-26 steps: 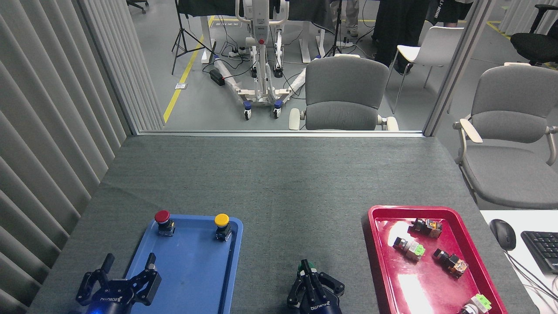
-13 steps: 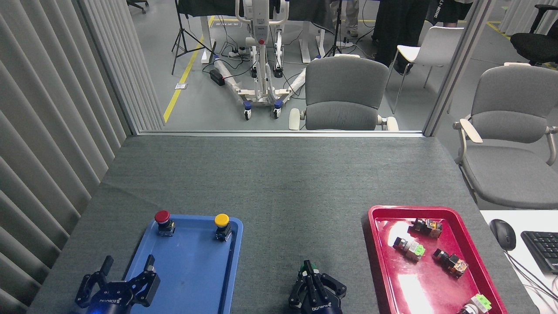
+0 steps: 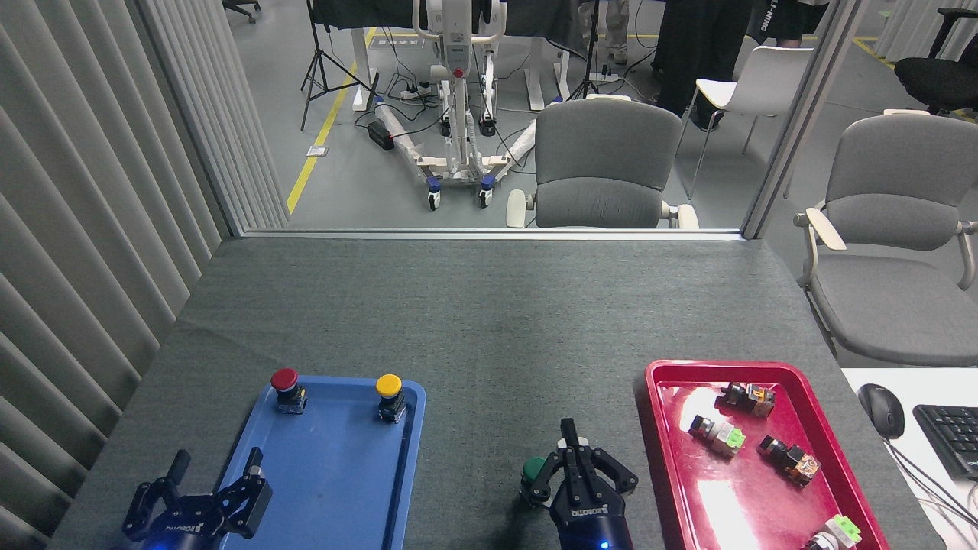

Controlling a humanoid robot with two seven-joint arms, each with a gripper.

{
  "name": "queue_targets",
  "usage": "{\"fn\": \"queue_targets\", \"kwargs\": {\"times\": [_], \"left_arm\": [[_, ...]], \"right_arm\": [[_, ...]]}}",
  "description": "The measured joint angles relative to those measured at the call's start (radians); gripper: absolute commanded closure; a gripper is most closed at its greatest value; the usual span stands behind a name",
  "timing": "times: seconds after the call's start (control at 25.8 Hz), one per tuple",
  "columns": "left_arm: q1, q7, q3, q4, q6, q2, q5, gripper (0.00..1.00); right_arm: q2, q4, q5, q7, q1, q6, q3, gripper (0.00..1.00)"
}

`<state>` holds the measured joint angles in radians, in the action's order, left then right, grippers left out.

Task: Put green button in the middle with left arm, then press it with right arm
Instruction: 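Lift the right gripper up off the green button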

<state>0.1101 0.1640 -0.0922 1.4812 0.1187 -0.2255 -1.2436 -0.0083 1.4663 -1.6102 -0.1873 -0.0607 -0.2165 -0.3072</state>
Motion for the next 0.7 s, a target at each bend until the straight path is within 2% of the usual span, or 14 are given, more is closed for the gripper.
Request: {"fn": "queue_targets", "kwargs": {"times": [0.39, 0.7], "left_arm": [[0.002, 0.002, -0.001, 0.002, 0.006, -0.004, 0.011, 0.01], [0.001, -0.001, -0.003, 0.024, 0.009, 0.001, 0.01, 0.01]], "right_arm": [[-0.035, 0.072, 0.001, -0.004, -0.092, 0.044, 0.161, 0.01], [-0.039, 0.084, 0.001, 0.0, -0.113, 0.058, 0.186, 0.01]]}}
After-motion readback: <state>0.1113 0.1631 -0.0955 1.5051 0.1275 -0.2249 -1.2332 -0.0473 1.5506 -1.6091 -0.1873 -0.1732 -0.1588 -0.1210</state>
